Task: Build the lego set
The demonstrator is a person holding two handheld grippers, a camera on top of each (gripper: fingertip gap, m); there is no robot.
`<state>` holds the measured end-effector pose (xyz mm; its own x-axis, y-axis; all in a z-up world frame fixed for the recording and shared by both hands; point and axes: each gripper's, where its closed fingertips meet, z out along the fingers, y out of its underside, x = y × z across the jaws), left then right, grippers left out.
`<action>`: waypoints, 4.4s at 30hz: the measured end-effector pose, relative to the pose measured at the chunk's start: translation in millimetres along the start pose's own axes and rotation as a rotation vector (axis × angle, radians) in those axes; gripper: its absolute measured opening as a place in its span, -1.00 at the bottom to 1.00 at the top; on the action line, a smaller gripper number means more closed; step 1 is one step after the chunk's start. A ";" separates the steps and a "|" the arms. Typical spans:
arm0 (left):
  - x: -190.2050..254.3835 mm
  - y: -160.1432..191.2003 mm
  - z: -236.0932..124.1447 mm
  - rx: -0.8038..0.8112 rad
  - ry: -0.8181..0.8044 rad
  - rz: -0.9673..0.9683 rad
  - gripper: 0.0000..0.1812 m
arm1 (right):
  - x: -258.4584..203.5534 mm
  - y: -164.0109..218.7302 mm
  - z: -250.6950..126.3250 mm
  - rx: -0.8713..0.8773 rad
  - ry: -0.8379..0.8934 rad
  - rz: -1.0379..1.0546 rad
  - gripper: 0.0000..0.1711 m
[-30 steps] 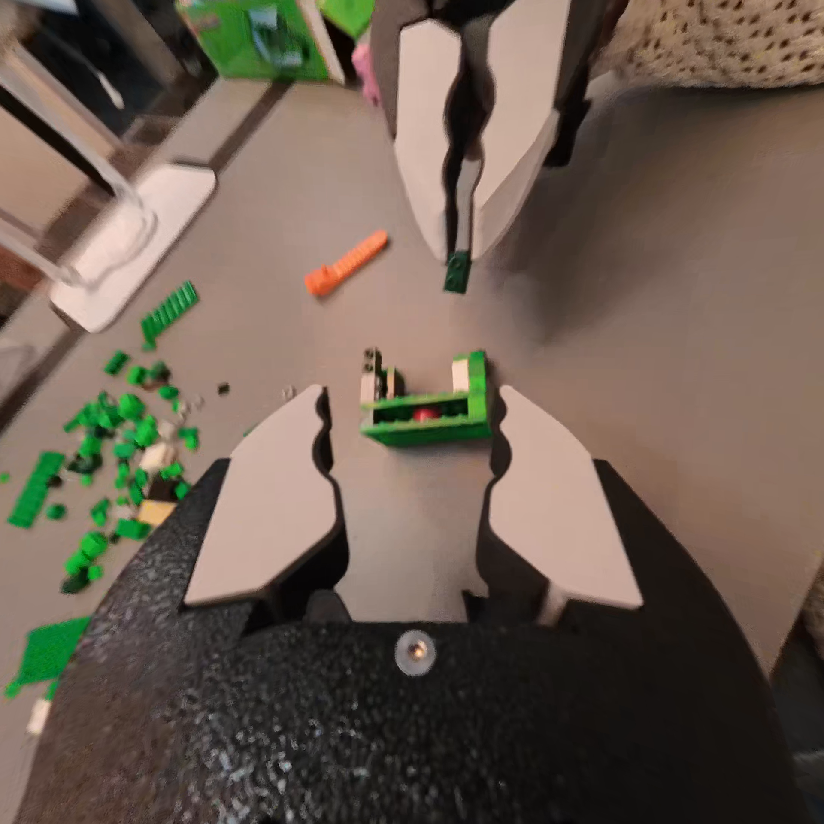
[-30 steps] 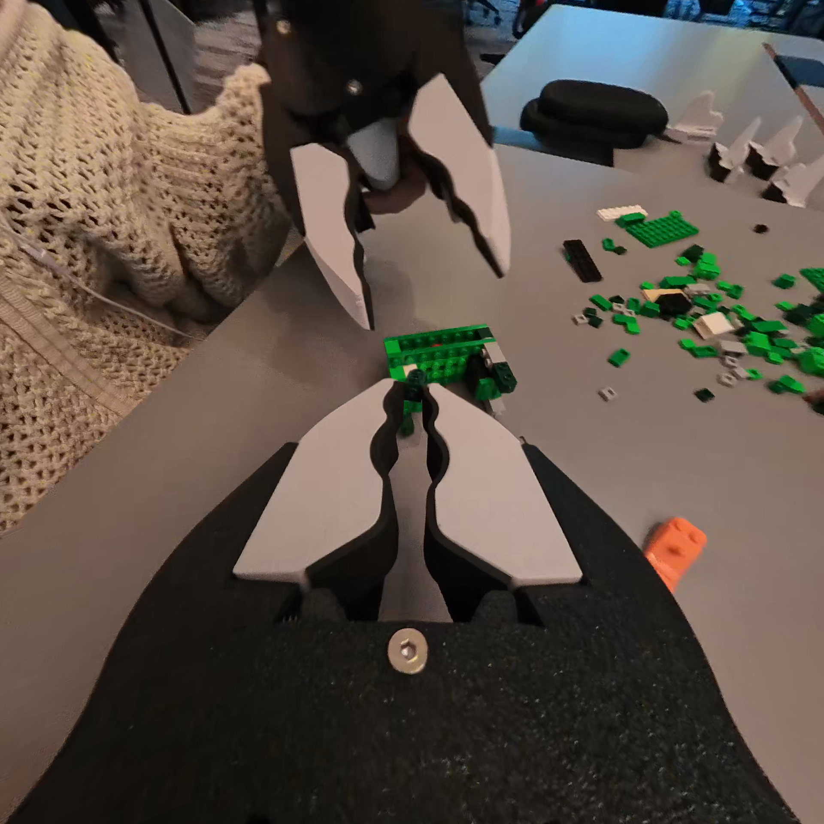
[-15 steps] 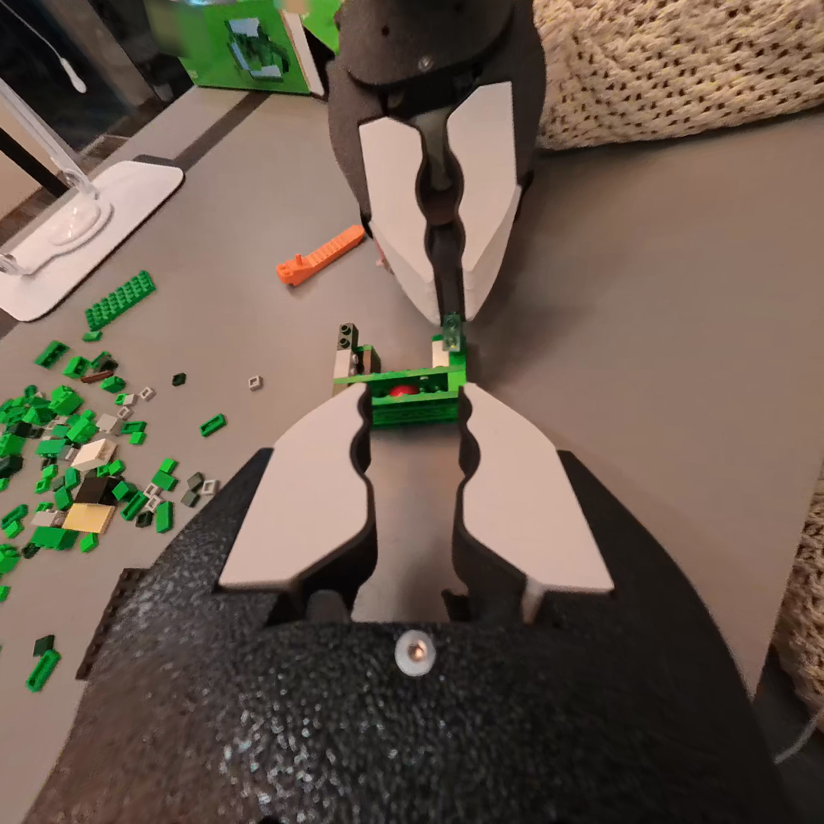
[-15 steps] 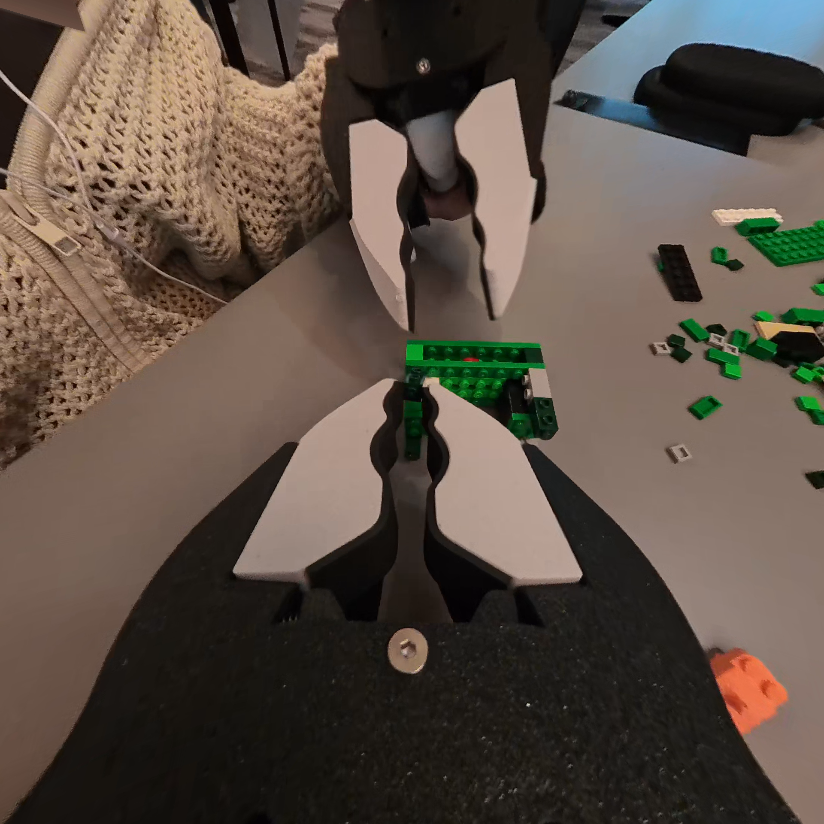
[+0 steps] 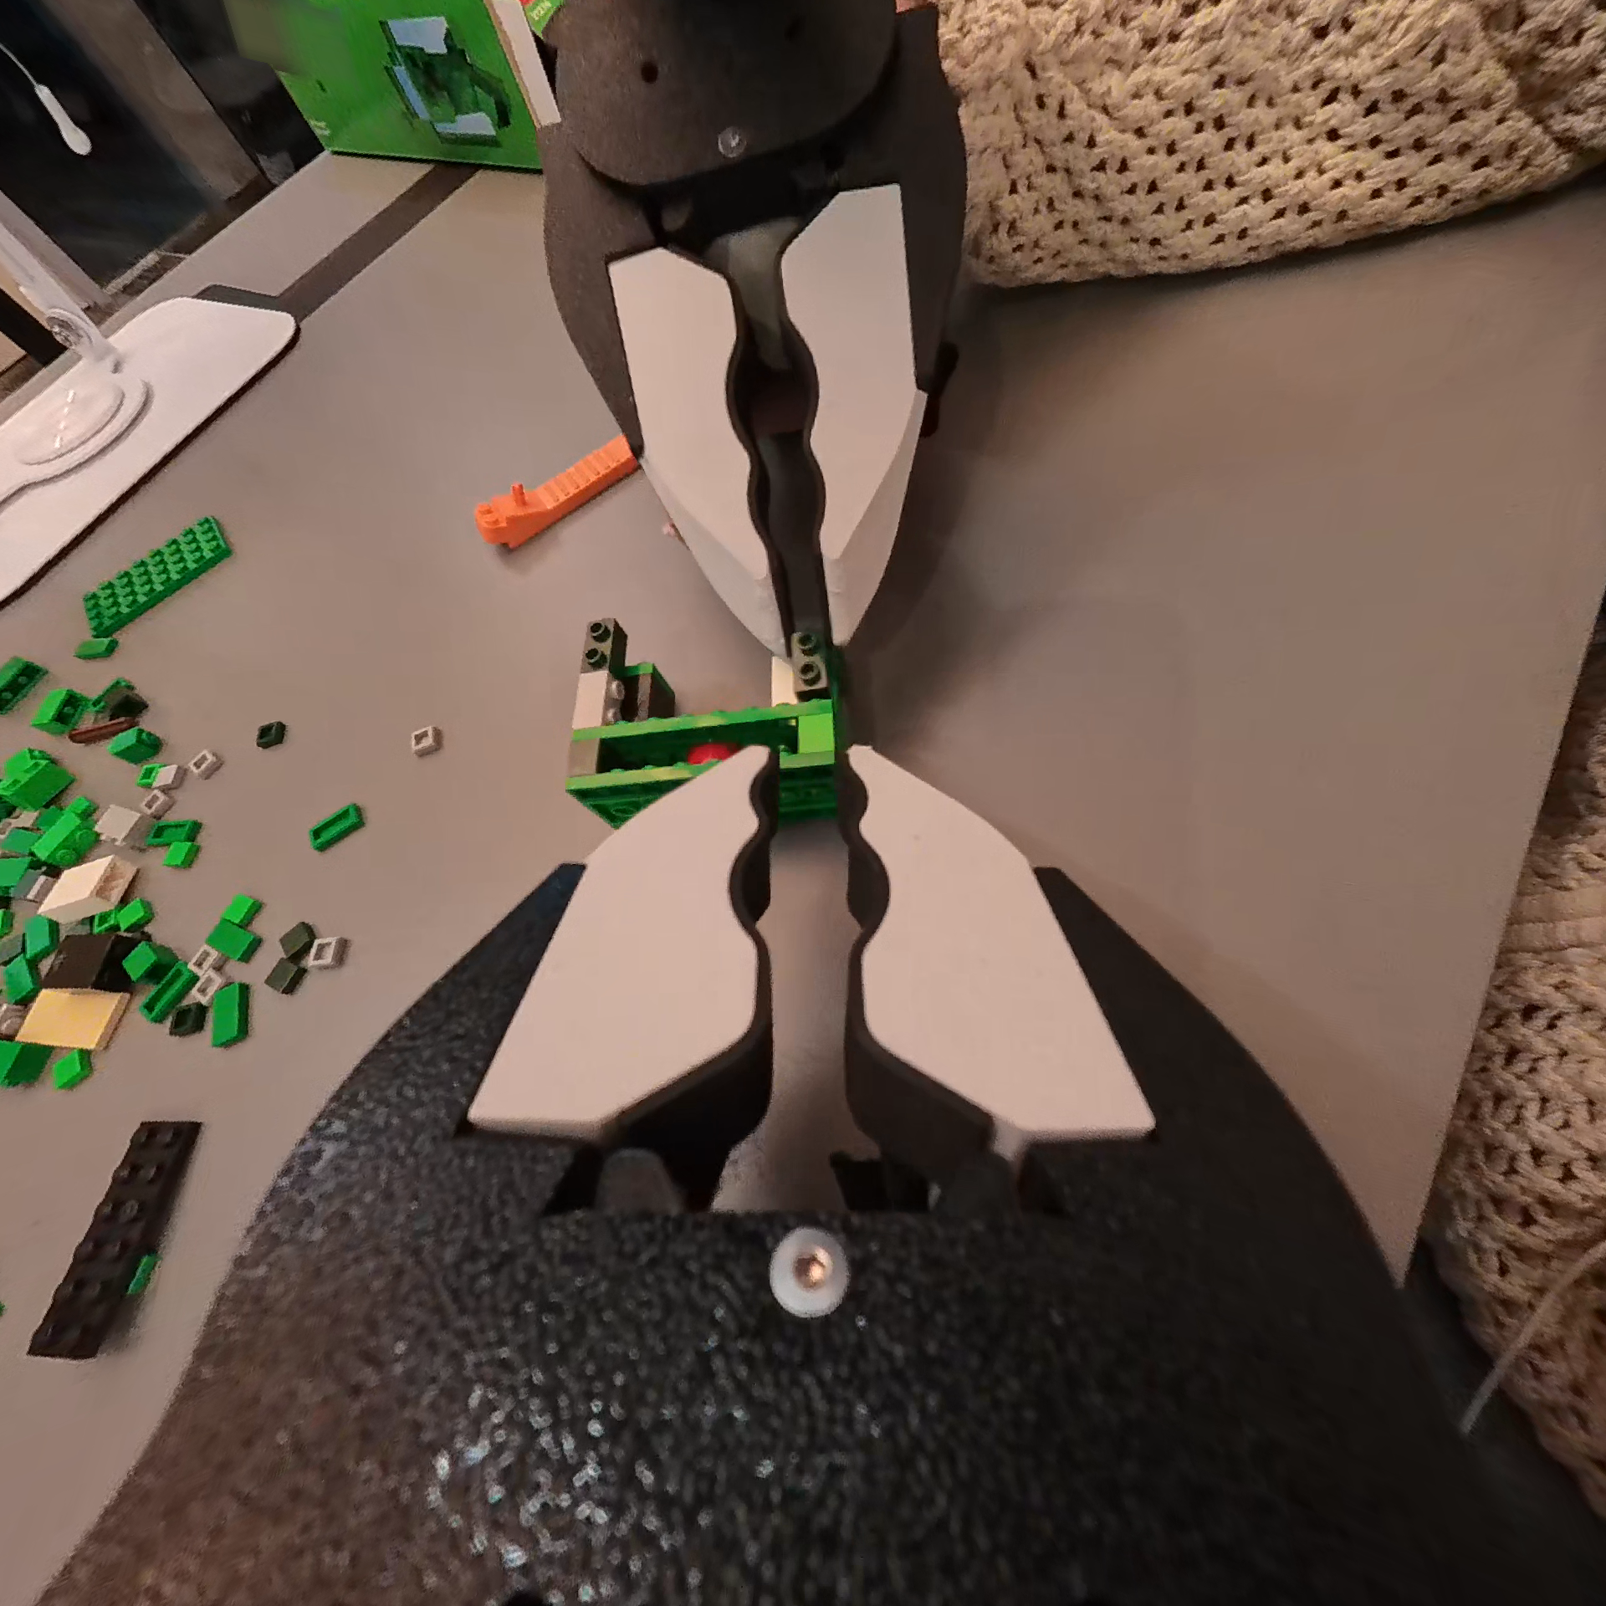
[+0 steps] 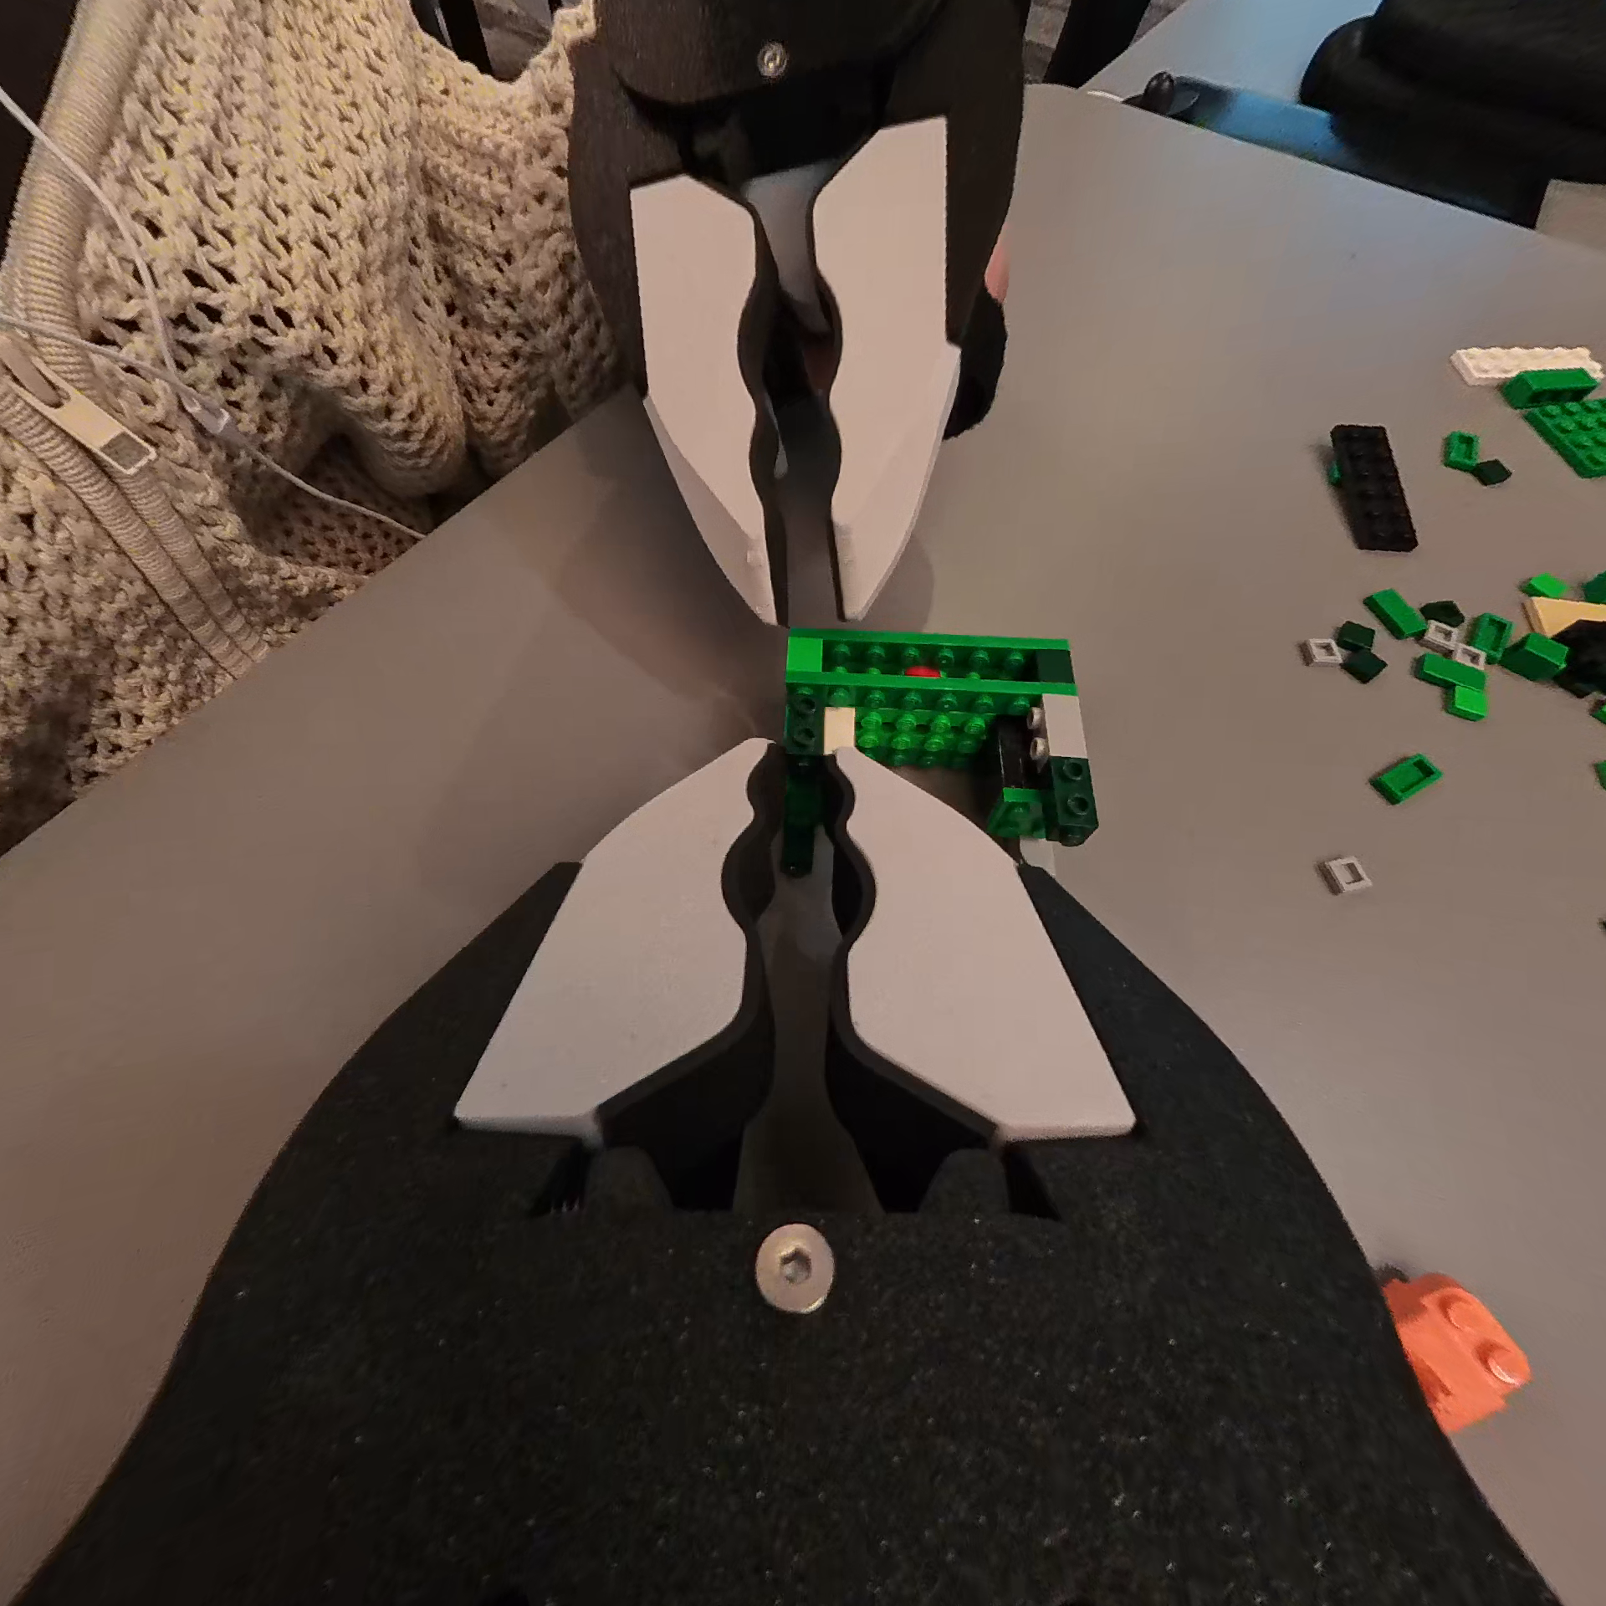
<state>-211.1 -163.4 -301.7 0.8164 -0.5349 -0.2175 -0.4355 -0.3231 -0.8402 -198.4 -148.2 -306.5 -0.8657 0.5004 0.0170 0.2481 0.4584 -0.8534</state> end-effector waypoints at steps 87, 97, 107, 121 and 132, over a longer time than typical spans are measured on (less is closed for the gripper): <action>-11.6 0.0 9.6 0.071 0.161 0.090 -1.00 | 4.2 3.6 -5.5 -0.014 0.182 0.112 -0.91; -10.9 -0.3 10.2 0.062 0.169 0.051 -1.00 | 4.7 3.8 -5.2 -0.012 0.238 0.180 -0.91; -9.5 -0.6 10.6 0.060 0.180 0.041 -1.00 | 4.6 3.7 -4.6 -0.008 0.255 0.195 -0.91; -9.8 -0.7 10.6 0.058 0.192 0.025 -1.00 | 5.8 3.1 -3.1 -0.018 0.187 0.208 -0.91; -9.8 -0.8 10.9 0.058 0.187 0.026 -1.00 | 6.6 2.3 -1.7 -0.003 0.193 0.218 -0.91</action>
<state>-214.6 -149.4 -304.3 0.7181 -0.6801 -0.1478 -0.4285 -0.2646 -0.8639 -202.8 -142.6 -307.5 -0.6931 0.7177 -0.0673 0.4209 0.3271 -0.8461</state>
